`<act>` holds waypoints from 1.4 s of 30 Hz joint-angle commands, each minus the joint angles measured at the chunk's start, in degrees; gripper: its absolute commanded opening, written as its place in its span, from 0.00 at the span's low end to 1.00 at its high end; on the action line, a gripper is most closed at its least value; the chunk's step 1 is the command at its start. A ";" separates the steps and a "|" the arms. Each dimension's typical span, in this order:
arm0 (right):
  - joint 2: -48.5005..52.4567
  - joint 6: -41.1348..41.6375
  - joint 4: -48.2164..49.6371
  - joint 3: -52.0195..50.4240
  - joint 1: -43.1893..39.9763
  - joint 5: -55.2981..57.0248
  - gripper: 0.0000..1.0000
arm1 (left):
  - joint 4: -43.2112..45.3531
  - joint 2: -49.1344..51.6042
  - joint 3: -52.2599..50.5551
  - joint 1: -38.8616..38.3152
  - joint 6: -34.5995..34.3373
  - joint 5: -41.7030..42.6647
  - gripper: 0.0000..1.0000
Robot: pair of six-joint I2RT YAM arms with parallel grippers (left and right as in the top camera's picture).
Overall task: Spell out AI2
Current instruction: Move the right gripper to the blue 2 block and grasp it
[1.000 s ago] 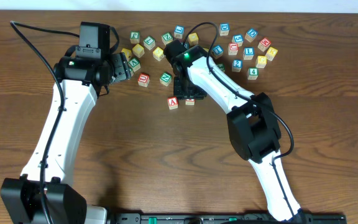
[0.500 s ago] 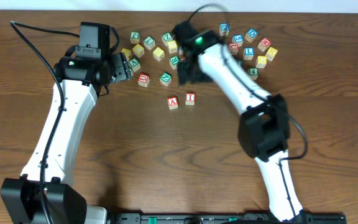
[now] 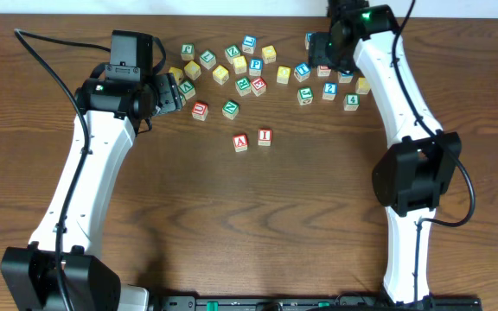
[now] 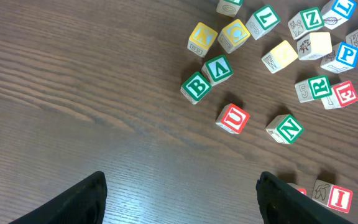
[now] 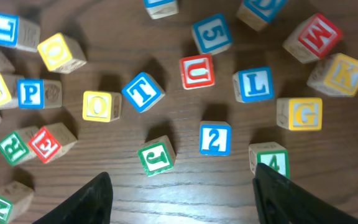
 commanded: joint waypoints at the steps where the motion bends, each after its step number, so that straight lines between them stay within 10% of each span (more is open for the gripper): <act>1: -0.33 5.20 -0.35 -1.29 -0.59 -0.61 0.64 | -0.02 0.33 0.52 0.13 0.28 -0.66 0.76; 42: 2.40 1.57 21.20 -22.21 -1.86 2.60 0.57 | 0.00 0.70 0.52 0.13 0.28 -0.70 0.76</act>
